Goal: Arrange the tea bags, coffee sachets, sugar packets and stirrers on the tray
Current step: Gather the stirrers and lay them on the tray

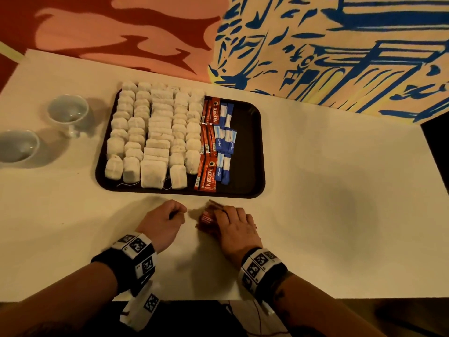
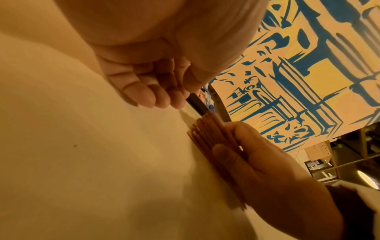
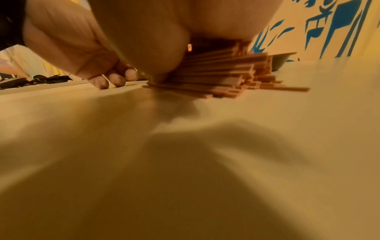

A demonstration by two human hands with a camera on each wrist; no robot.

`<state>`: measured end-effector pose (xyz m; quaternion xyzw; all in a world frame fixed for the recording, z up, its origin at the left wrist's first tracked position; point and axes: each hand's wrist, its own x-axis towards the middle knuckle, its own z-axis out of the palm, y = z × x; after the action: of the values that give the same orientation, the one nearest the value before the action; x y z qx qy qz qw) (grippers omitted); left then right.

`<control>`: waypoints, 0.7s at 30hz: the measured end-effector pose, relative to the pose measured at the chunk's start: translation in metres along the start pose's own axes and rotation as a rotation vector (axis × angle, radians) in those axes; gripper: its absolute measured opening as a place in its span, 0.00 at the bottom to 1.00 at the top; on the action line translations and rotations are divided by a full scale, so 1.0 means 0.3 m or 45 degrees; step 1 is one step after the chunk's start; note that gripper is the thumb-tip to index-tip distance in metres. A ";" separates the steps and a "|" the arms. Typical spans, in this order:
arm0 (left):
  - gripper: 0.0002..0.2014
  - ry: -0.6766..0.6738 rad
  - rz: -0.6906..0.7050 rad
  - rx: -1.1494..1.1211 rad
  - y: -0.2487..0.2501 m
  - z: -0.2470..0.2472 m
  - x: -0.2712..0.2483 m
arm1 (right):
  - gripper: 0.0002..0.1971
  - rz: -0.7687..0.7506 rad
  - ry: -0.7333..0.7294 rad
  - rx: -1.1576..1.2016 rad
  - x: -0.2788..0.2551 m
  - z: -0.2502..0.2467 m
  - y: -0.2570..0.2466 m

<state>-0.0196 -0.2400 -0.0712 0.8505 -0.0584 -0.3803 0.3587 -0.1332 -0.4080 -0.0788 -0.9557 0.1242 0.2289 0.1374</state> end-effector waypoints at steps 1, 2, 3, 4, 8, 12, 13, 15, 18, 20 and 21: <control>0.06 -0.003 0.016 0.018 0.001 0.002 -0.002 | 0.23 -0.002 0.002 0.004 0.007 -0.006 0.002; 0.06 -0.009 0.032 0.036 0.001 0.002 -0.002 | 0.22 -0.001 0.011 0.007 0.015 -0.012 0.003; 0.06 -0.018 0.048 0.049 0.002 0.004 -0.002 | 0.21 0.007 0.020 0.017 0.021 -0.018 0.004; 0.06 -0.028 0.063 0.059 0.004 0.006 -0.003 | 0.19 0.018 0.030 0.034 0.027 -0.021 0.006; 0.07 -0.058 0.136 0.116 0.013 0.007 0.003 | 0.16 0.073 0.144 0.140 0.027 -0.066 0.014; 0.06 -0.044 0.205 0.127 0.016 0.009 0.015 | 0.12 0.176 0.299 0.508 0.020 -0.190 0.044; 0.06 -0.050 0.258 0.153 0.020 0.013 0.015 | 0.12 0.215 0.352 0.655 0.027 -0.223 0.058; 0.06 -0.090 0.387 0.259 0.033 0.026 0.014 | 0.13 0.308 0.467 0.904 0.067 -0.284 0.095; 0.07 -0.163 0.540 0.412 0.059 0.054 0.014 | 0.14 0.487 0.542 1.042 0.170 -0.362 0.155; 0.08 -0.202 0.589 0.449 0.076 0.069 0.020 | 0.17 0.583 0.519 1.011 0.248 -0.402 0.179; 0.09 -0.214 0.601 0.453 0.085 0.076 0.023 | 0.17 0.621 0.483 0.985 0.287 -0.417 0.184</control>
<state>-0.0259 -0.2743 -0.0691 0.8285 -0.3494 -0.3392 0.2765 -0.0248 -0.5143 -0.0234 -0.8026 0.4428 0.0135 0.3995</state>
